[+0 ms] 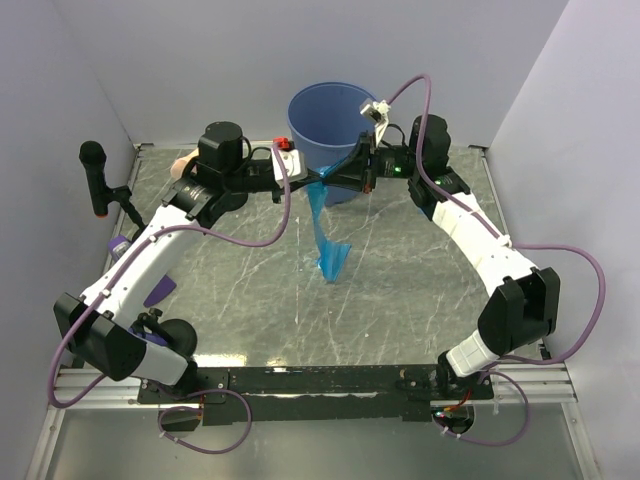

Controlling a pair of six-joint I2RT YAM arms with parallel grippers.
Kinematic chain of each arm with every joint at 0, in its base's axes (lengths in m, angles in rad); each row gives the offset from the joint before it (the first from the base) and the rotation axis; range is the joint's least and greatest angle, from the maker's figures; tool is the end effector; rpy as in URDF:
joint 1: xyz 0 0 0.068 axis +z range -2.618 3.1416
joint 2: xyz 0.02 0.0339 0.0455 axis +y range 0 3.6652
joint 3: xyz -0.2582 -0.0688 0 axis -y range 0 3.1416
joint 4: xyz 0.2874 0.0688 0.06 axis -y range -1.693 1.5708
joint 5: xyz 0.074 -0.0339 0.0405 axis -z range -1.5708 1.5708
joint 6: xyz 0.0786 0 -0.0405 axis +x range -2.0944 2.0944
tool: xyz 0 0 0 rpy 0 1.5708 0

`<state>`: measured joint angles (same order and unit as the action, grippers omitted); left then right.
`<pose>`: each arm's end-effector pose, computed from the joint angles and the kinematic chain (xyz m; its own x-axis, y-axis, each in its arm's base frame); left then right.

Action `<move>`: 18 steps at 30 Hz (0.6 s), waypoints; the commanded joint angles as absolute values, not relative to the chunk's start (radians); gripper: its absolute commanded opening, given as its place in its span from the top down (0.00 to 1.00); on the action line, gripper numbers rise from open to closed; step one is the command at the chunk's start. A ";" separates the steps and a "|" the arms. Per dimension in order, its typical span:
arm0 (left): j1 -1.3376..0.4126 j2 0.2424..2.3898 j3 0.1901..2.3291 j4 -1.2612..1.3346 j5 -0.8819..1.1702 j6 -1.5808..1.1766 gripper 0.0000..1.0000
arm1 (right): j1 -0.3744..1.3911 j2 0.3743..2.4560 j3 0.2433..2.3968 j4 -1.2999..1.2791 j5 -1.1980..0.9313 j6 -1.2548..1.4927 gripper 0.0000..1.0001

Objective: Put the trash bags into the trash bin

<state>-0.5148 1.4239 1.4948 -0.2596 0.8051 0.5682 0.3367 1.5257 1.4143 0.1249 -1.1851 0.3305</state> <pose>0.3123 -0.2417 0.4250 0.3777 0.2148 -0.9007 0.8950 0.1649 0.4146 0.3575 0.2023 0.4005 -0.3120 0.0201 -0.9499 -0.9488 0.0449 0.3127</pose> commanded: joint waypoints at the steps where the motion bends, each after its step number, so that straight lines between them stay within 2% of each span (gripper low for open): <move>1: -0.523 1.397 1.502 -0.238 0.790 0.589 0.99 | 0.328 1.479 1.391 0.087 -1.114 0.288 1.00; 14: -0.522 1.420 1.528 -0.290 0.799 0.581 0.99 | 0.318 1.454 1.379 0.109 -1.150 0.272 1.00; 15: -0.522 1.427 1.534 -0.316 0.811 0.590 0.99 | 0.319 1.457 1.385 0.107 -1.170 0.261 0.96; 16: -0.522 1.431 1.535 -0.322 0.821 0.589 0.99 | 0.322 1.457 1.390 0.101 -1.175 0.256 0.84; 18: -0.522 1.433 1.534 -0.321 0.836 0.591 0.99 | 0.327 1.459 1.390 0.107 -1.172 0.253 0.73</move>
